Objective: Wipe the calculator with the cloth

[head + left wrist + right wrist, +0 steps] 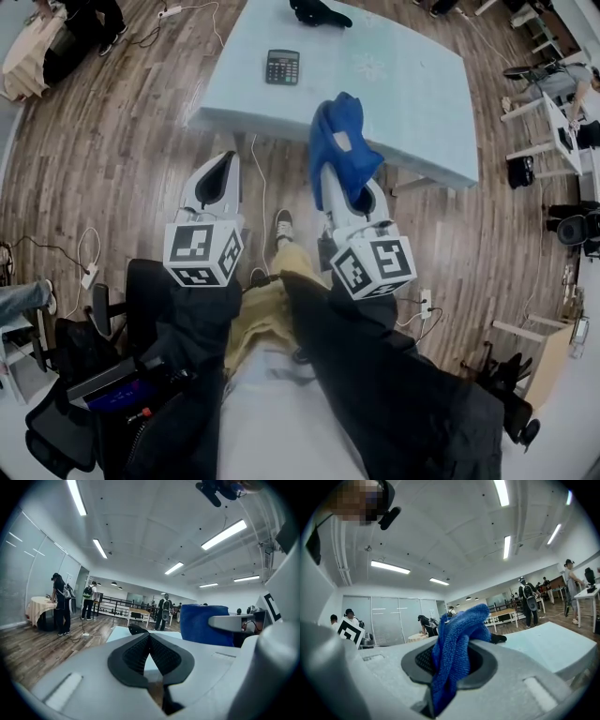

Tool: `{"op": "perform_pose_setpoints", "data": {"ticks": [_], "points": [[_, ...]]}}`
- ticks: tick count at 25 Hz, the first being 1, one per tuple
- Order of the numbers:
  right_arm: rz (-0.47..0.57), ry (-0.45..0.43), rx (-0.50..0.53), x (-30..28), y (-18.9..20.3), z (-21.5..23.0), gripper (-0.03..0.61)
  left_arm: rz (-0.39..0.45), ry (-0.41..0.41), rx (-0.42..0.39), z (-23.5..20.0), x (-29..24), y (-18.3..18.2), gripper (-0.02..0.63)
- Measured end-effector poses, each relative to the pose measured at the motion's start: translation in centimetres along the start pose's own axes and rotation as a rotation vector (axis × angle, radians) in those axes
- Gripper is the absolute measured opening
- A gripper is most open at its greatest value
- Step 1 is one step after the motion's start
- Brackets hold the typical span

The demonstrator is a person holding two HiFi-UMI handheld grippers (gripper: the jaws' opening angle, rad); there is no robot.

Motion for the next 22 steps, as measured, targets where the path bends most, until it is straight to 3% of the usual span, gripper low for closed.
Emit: {"op": "perform_pose_setpoints", "data": {"ticks": [9, 22], "points": [[0.033, -0.019, -0.031, -5.9, -3.1, 5.4, 0.066, -0.002, -0.007, -0.047, 0.1, -7.4, -3.5, -0.005], [-0.015, -0.055, -0.088, -15.7, -3.4, 16.3, 0.066, -0.091, -0.064, -0.054, -0.4, -20.8, -3.4, -0.005]]}}
Point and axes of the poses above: the fingertips, and each gripper's own axes: x backward along the fingers, z to its right, y out of its underside, the point moved 3 cm from there along x, backward along the fingers, and after that the axes turned 1 degree about -z, right-handed, at the moved point
